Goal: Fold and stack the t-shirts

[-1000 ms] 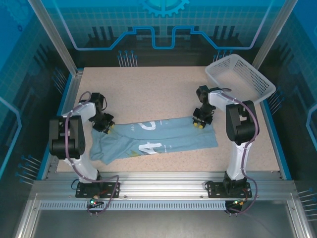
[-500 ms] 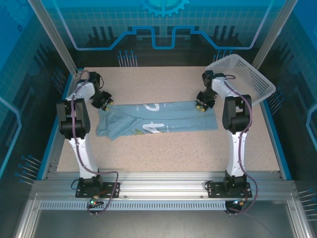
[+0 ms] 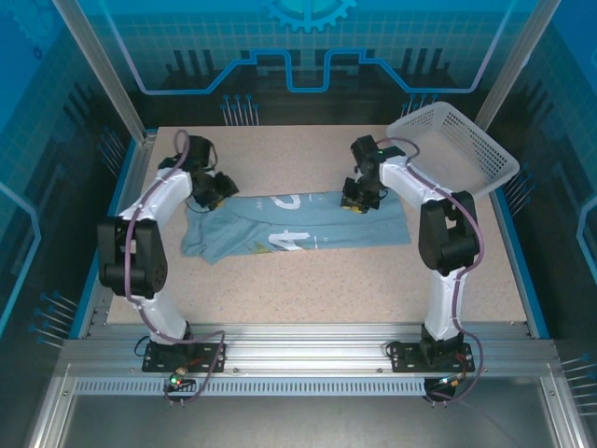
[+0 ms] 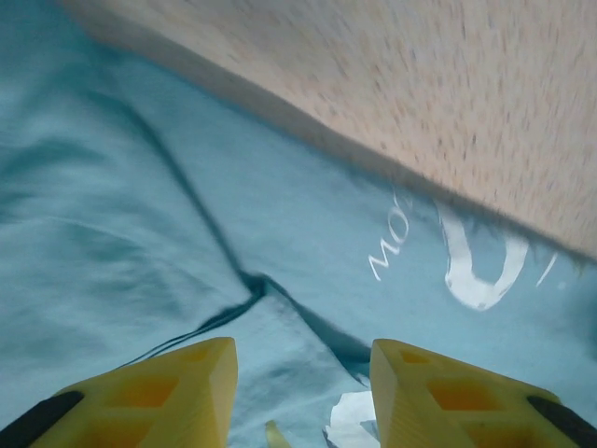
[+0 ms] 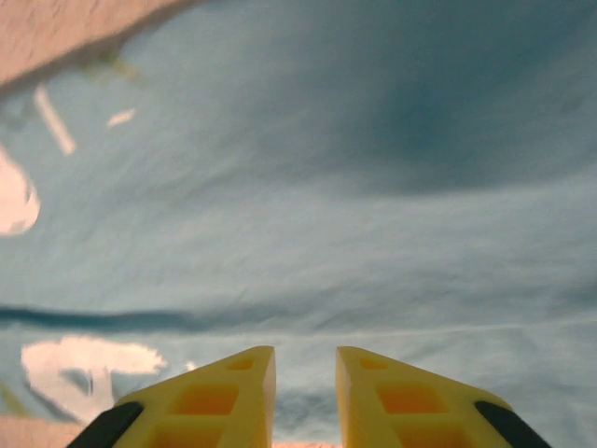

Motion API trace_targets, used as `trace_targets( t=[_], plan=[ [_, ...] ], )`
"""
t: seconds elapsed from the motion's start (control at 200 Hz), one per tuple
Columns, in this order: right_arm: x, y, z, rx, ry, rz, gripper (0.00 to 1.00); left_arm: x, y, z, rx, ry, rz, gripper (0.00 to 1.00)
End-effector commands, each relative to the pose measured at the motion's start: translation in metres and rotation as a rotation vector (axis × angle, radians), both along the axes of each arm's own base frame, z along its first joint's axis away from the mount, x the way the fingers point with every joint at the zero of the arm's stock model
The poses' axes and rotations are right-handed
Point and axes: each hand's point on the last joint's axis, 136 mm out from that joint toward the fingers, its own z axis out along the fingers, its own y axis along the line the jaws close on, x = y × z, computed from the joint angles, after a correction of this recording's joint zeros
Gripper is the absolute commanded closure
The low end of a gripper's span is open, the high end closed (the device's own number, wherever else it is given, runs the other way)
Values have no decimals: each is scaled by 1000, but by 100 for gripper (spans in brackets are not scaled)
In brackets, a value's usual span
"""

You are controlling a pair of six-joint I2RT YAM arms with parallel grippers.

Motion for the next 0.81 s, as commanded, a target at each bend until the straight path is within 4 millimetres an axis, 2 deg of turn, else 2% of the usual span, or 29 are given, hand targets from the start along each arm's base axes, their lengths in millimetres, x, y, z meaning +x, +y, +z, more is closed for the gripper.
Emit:
trace_targets(
  t=[0.0, 0.085, 0.23, 0.455, 0.62, 0.8],
  plan=[
    [-5, 26, 19, 113, -56, 92, 71, 1, -19, -35, -2, 21, -165, 56],
    [-10, 35, 36, 153, -102, 128, 65, -2, -21, -52, 27, 45, -216, 56],
    [-20, 39, 58, 204, -141, 139, 65, -5, -19, -64, 52, 58, -245, 54],
    [-33, 34, 65, 214, -144, 131, 65, -17, -28, -79, 63, 102, -269, 56],
    [-36, 31, 64, 214, -139, 124, 65, -24, -29, -71, 64, 90, -242, 71],
    [-35, 30, 66, 215, -147, 121, 66, -29, -24, -60, 83, 79, -219, 97]
  ],
)
